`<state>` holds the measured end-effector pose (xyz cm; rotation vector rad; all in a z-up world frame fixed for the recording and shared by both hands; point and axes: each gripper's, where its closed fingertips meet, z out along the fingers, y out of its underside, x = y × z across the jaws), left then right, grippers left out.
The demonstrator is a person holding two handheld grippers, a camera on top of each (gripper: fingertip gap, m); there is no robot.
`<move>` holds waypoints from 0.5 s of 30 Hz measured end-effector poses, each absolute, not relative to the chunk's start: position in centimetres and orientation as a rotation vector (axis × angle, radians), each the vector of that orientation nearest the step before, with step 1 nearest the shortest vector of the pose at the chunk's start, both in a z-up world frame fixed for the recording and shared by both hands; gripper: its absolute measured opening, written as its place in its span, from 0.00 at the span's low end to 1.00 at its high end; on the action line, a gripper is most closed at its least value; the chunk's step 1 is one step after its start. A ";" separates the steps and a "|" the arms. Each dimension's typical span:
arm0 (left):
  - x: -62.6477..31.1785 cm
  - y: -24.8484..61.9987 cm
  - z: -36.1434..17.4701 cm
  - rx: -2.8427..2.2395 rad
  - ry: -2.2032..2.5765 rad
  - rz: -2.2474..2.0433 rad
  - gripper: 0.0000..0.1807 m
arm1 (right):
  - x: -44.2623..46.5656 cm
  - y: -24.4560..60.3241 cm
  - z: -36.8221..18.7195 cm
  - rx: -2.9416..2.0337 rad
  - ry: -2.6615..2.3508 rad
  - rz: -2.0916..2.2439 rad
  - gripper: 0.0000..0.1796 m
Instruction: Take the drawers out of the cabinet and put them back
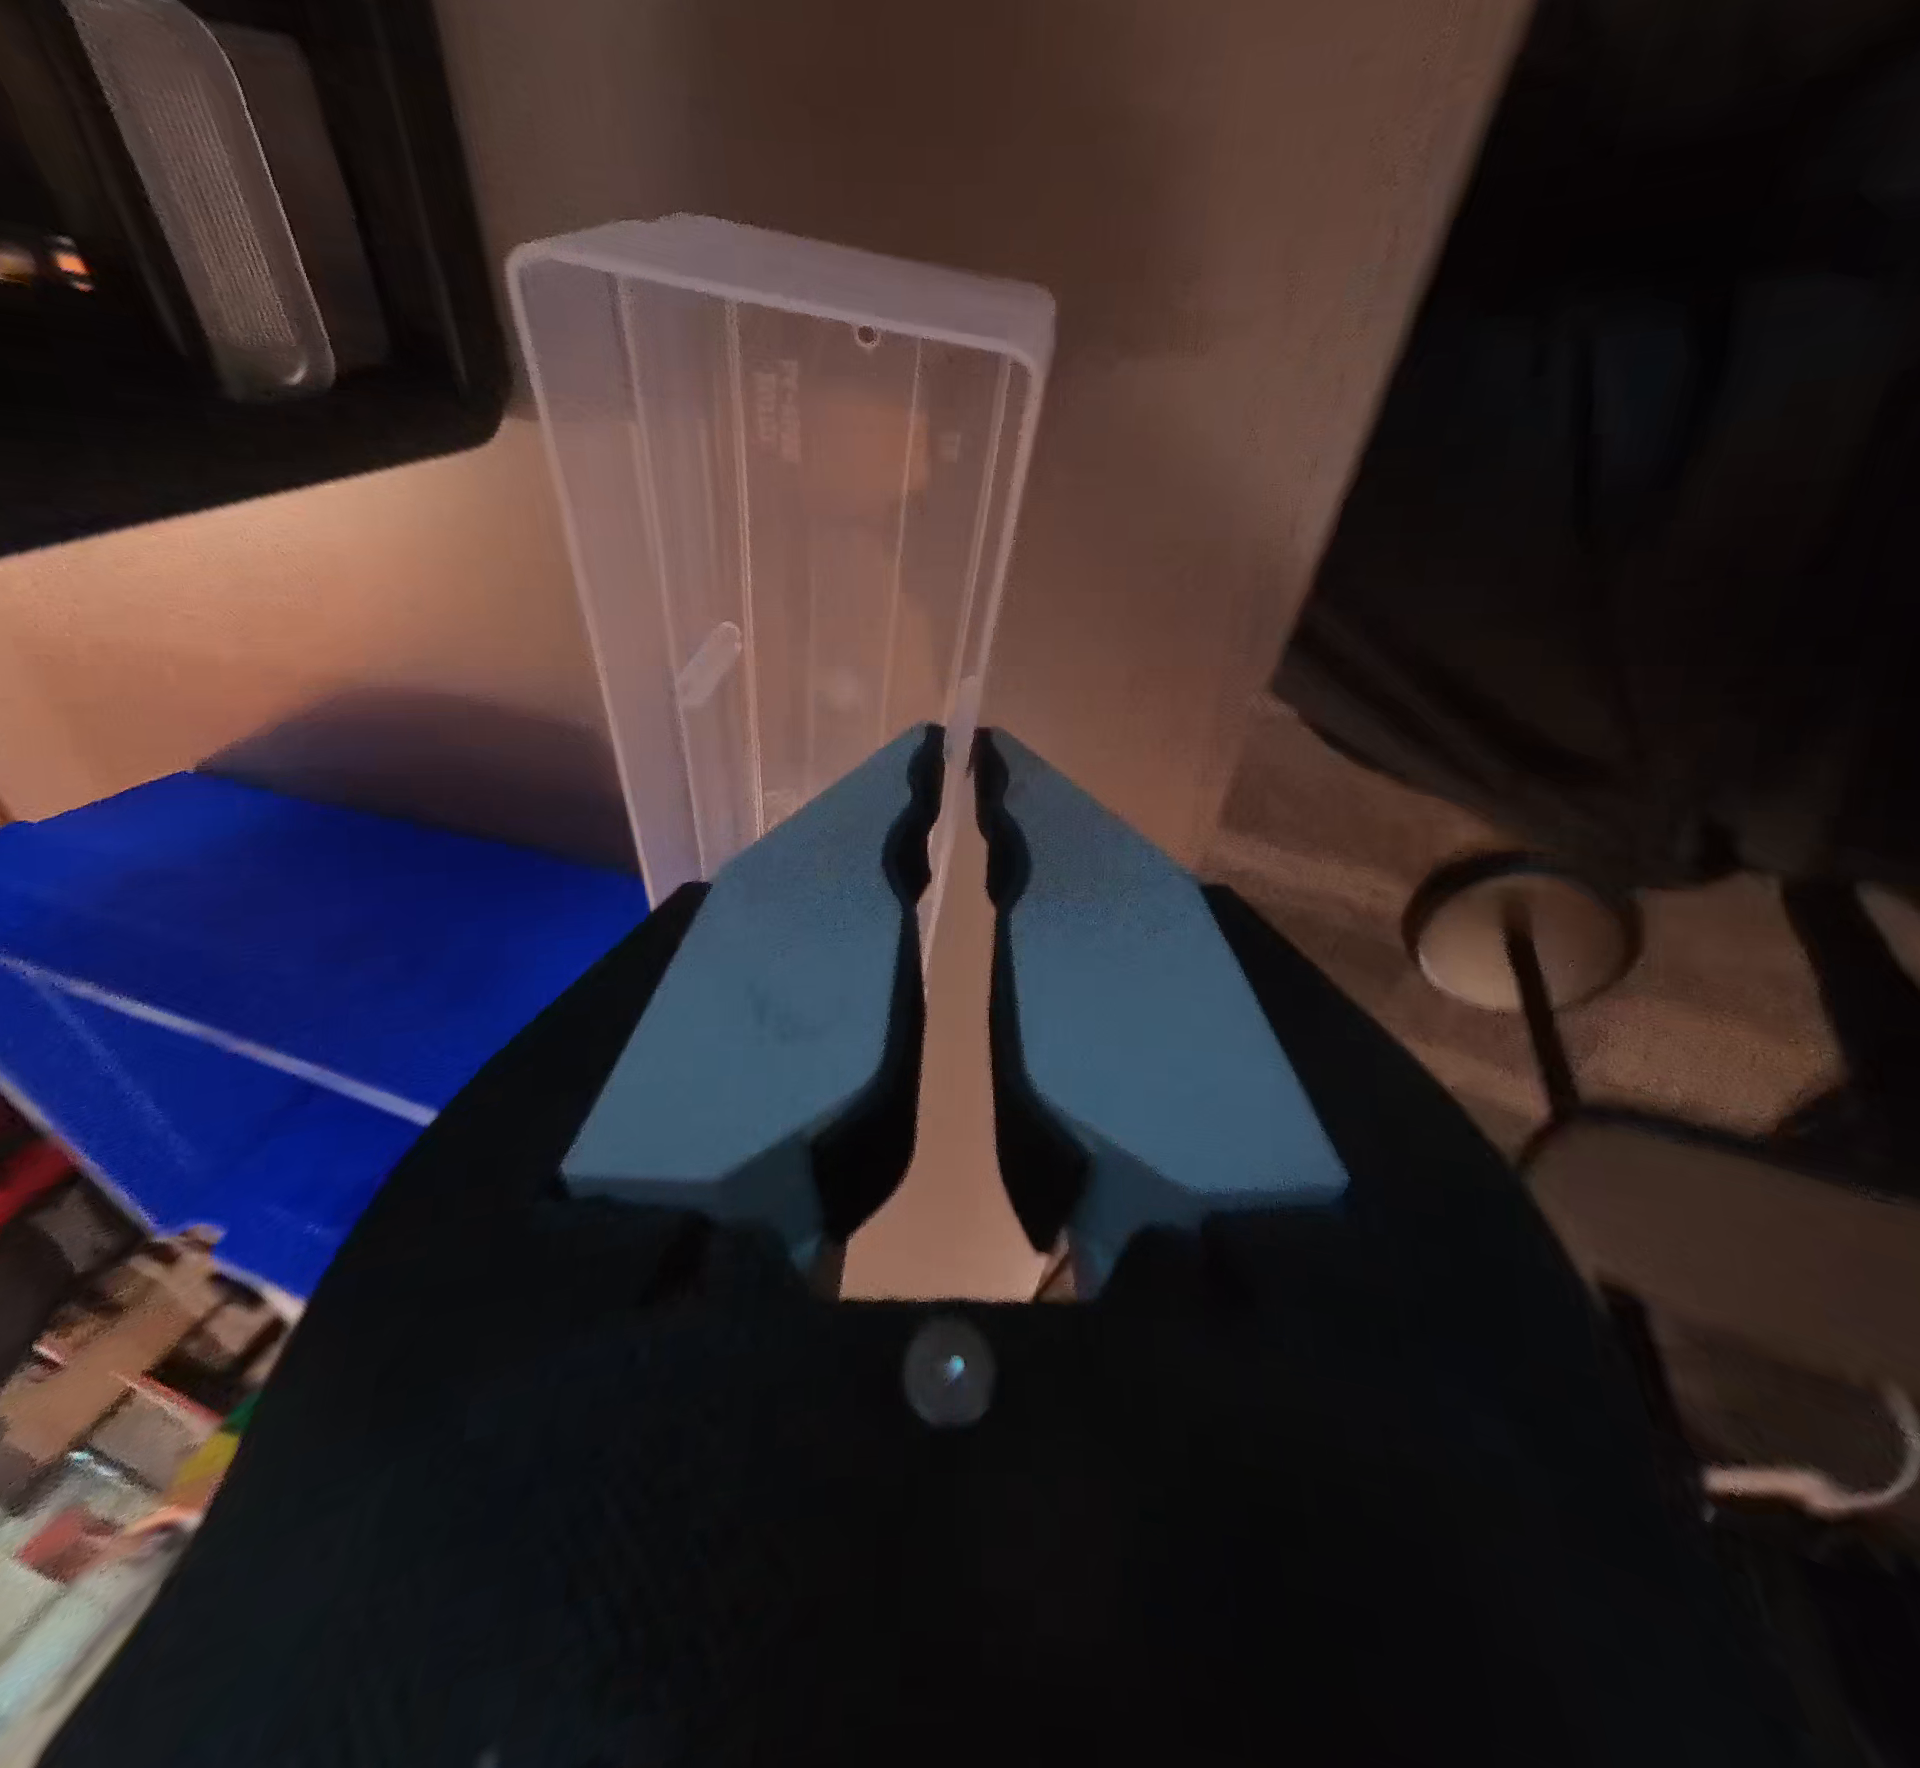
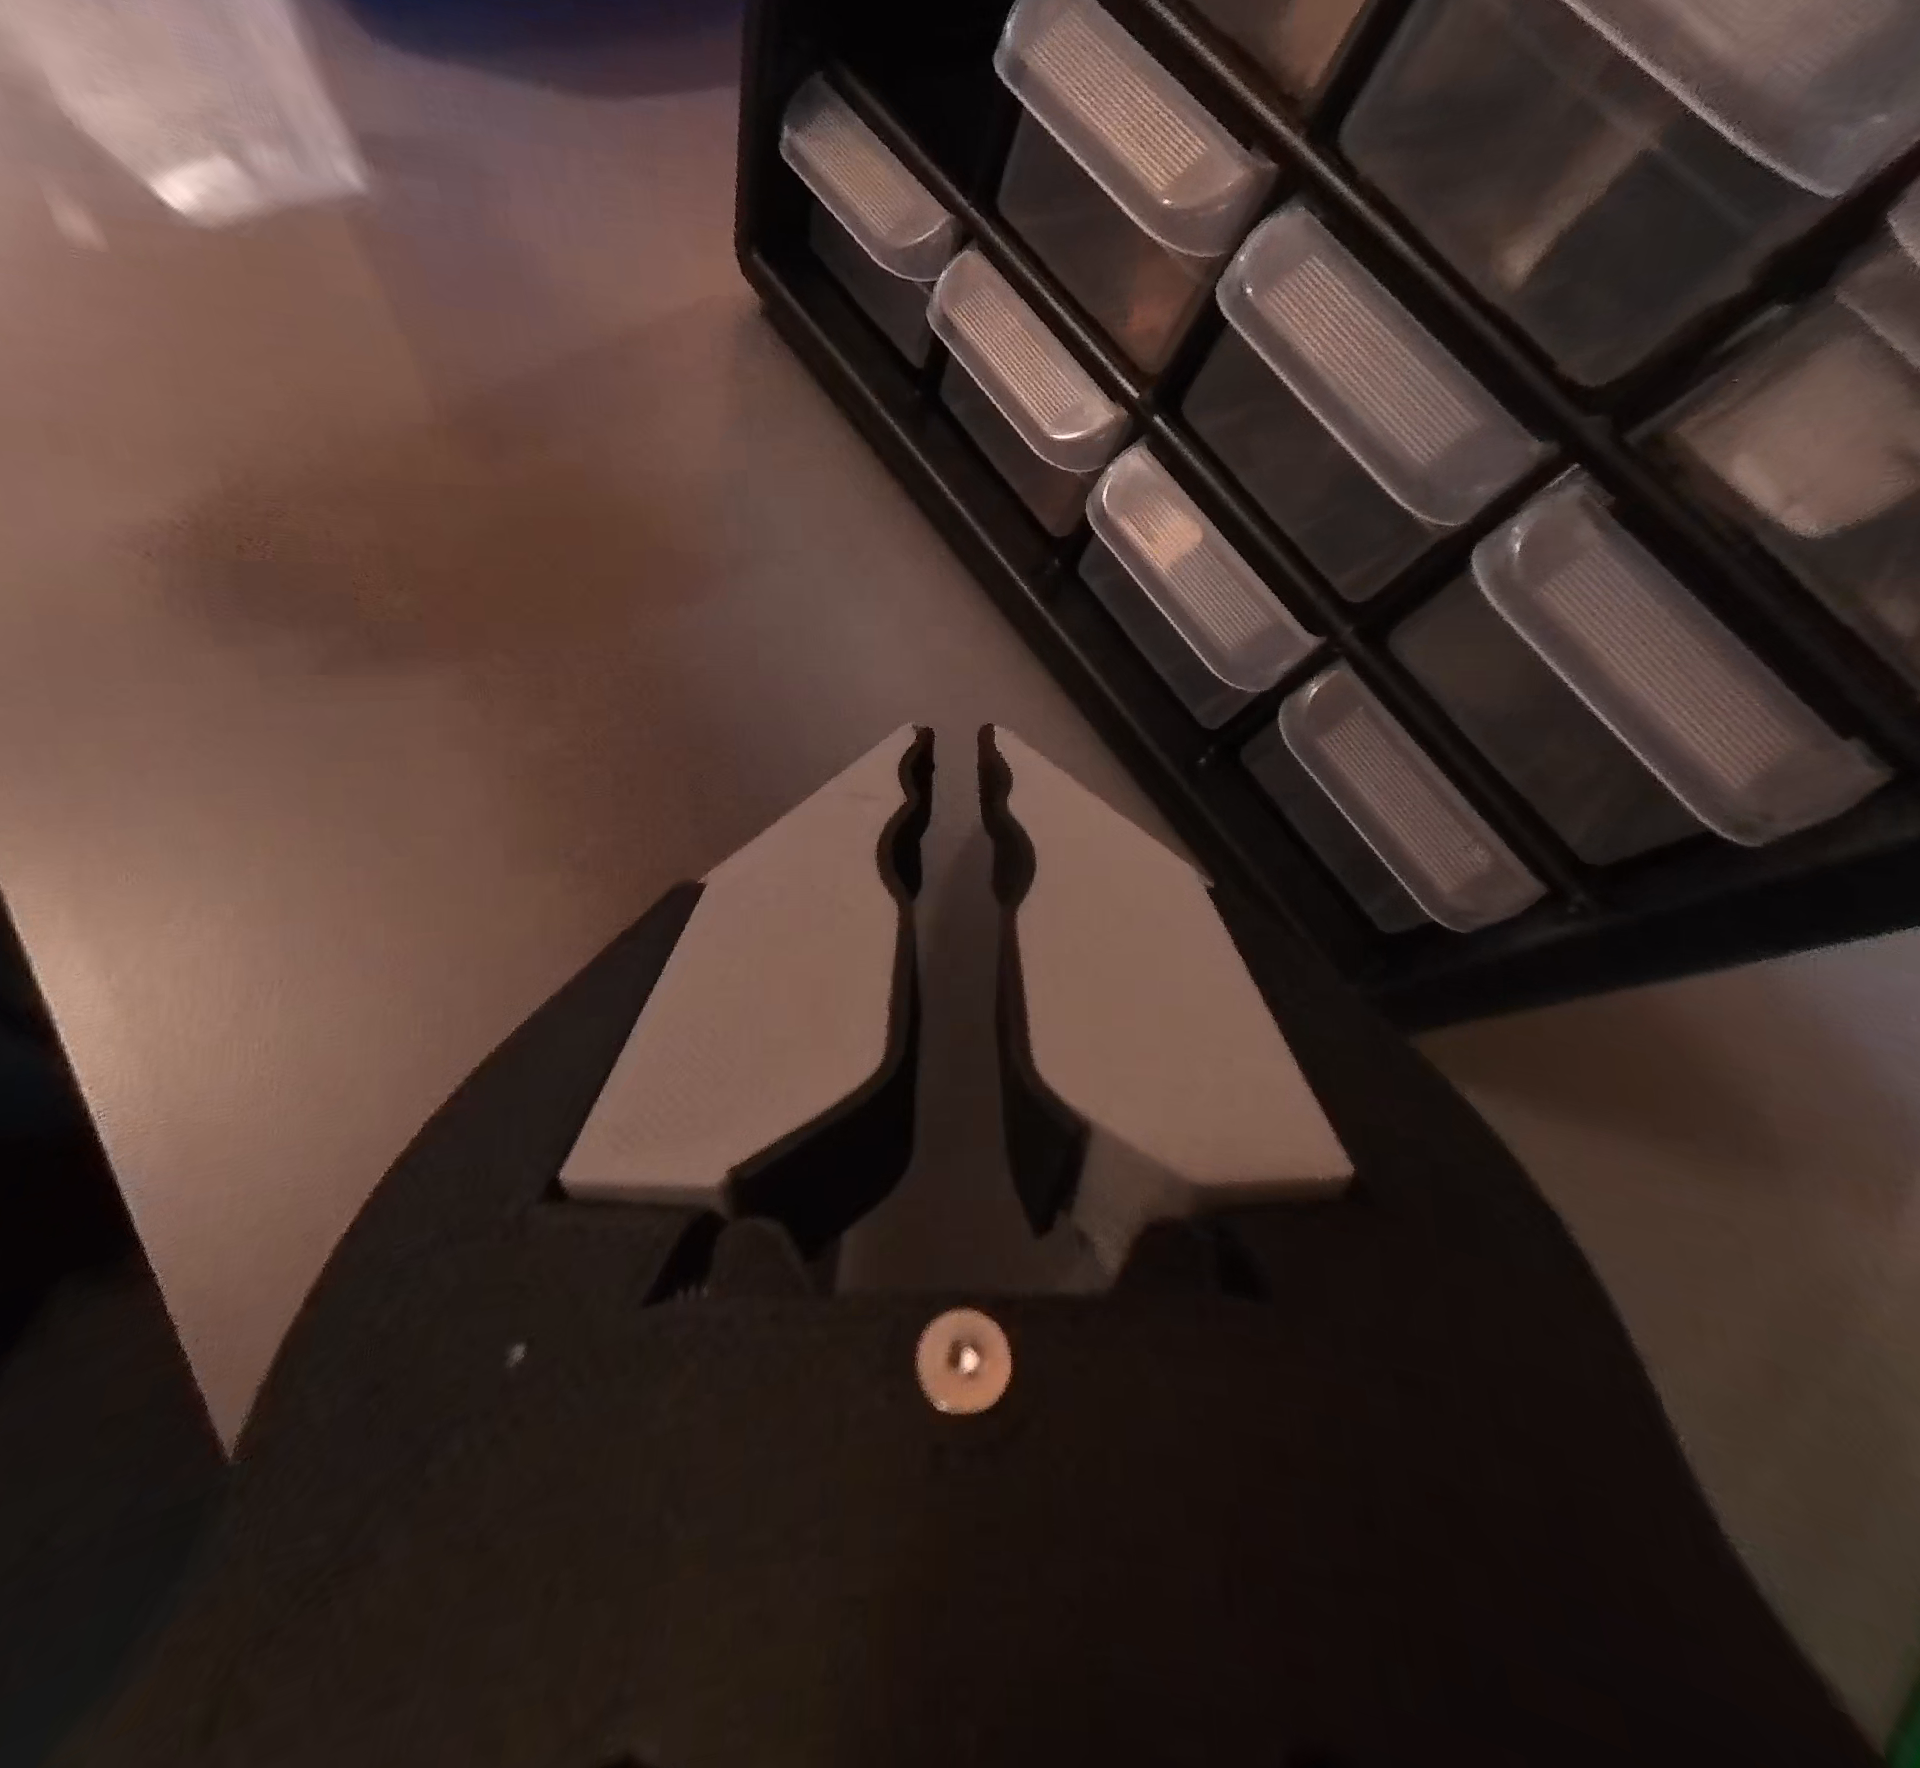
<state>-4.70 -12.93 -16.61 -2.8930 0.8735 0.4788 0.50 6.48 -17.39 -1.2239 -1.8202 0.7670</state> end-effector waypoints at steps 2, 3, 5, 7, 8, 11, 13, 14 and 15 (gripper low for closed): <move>-4.7 -11.0 -18.2 -2.891 0.757 0.456 0.02 | 0.5 6.7 -17.3 -1.222 -1.814 0.762 0.03; -4.3 -9.9 -18.9 -2.874 0.708 0.433 0.02 | 0.5 6.8 -17.3 -1.221 -1.811 0.759 0.02; -2.5 -7.7 -20.0 -2.817 0.642 0.335 0.03 | 0.4 6.9 -17.3 -1.222 -1.810 0.763 0.02; -0.7 -5.8 -20.1 -2.739 0.591 0.278 0.11 | 0.4 6.9 -17.2 -1.226 -1.808 0.771 0.02; 0.1 -5.0 -19.9 -2.687 0.574 0.255 0.13 | 0.4 6.9 -17.2 -1.226 -1.807 0.774 0.02; 2.7 -3.7 -18.0 -2.507 0.482 0.108 0.21 | 0.4 6.9 -17.0 -1.219 -1.802 0.782 0.02; 3.9 -3.8 -15.9 -2.365 0.419 -0.004 0.21 | 0.4 6.9 -17.0 -1.223 -1.803 0.784 0.03; 3.8 -4.0 -15.0 -2.310 0.384 -0.011 0.21 | 0.4 6.9 -17.0 -1.225 -1.804 0.787 0.03; 3.0 -4.4 -14.3 -2.271 0.351 0.016 0.20 | 0.4 6.9 -17.1 -1.225 -1.804 0.787 0.03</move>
